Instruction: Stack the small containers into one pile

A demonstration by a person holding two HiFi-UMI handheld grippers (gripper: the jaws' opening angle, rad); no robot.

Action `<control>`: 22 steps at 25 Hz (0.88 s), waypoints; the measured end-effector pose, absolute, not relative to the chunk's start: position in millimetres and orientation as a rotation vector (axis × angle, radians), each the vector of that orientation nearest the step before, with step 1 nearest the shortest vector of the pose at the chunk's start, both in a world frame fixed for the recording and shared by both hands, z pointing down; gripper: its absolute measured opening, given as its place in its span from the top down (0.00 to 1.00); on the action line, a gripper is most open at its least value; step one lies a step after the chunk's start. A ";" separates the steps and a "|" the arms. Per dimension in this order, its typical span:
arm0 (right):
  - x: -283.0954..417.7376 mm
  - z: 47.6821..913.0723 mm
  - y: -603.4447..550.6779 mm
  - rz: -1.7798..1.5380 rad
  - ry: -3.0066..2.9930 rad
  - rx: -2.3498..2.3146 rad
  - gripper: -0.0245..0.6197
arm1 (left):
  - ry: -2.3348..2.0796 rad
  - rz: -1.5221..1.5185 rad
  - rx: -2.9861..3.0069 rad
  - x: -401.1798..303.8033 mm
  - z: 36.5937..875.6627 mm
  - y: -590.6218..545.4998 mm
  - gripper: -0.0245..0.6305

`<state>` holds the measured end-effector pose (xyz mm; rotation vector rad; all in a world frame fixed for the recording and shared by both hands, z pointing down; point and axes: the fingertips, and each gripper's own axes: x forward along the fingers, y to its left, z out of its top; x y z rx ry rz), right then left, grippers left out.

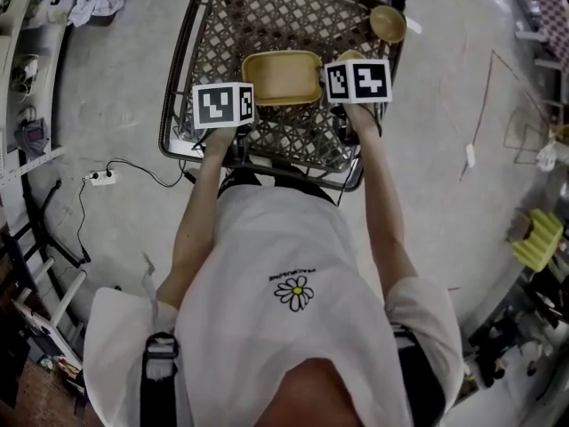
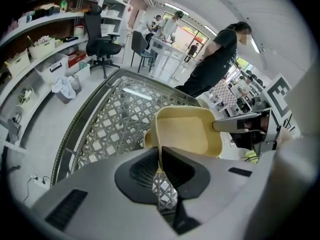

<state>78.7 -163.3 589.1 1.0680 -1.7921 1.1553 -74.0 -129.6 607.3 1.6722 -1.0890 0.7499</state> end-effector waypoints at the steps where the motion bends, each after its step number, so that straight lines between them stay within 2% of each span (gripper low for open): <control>1: 79.2 595.5 -162.9 1.161 -1.780 1.061 0.91 | -1.085 0.761 1.660 -73.4 613.4 -128.9 0.89; 9: 80.0 638.8 -153.8 1.226 -1.721 0.993 0.91 | -1.063 0.801 1.546 -73.4 653.6 -118.9 0.89; 22: 87.7 664.7 -153.5 1.254 -1.672 0.984 0.91 | -1.031 0.848 1.510 -66.7 669.6 -121.2 0.89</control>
